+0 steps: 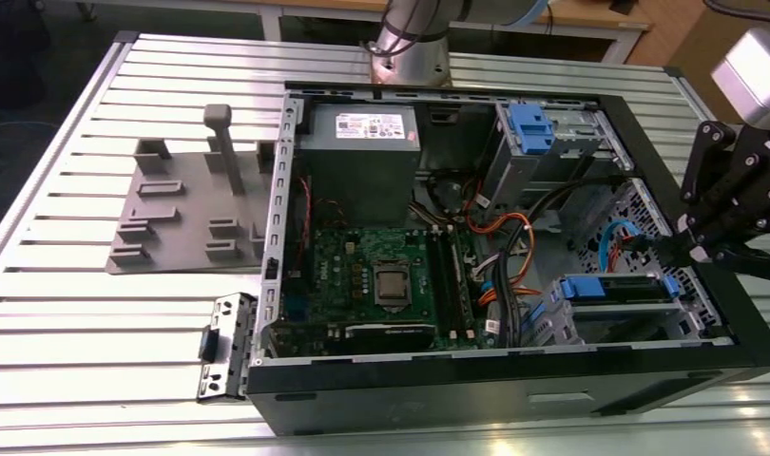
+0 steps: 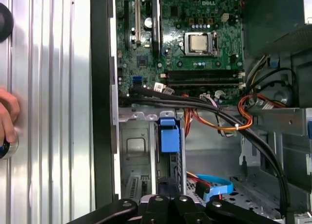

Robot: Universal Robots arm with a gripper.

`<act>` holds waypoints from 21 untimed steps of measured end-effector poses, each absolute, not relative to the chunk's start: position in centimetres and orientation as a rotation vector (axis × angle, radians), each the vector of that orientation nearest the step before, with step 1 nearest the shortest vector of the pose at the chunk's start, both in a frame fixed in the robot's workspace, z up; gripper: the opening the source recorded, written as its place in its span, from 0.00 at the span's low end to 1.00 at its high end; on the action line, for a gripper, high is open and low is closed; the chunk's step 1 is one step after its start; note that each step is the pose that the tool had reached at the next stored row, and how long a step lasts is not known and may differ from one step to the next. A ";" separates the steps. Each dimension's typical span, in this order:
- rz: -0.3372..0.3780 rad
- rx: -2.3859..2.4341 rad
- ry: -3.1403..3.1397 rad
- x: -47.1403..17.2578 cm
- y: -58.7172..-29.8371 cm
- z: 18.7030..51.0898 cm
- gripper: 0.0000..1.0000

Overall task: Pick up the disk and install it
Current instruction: 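Insert the disk into the insertion slot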

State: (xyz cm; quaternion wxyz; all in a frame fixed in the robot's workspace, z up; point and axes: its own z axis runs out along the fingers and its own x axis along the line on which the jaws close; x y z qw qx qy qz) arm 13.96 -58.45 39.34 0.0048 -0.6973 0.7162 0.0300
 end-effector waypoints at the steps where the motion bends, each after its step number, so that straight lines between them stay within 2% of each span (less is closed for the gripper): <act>1: 0.094 -2.184 2.243 14.2 -58.5 39.2 0.10; 21: 0.088 -2.187 2.247 16.1 -58.0 37.0 0.10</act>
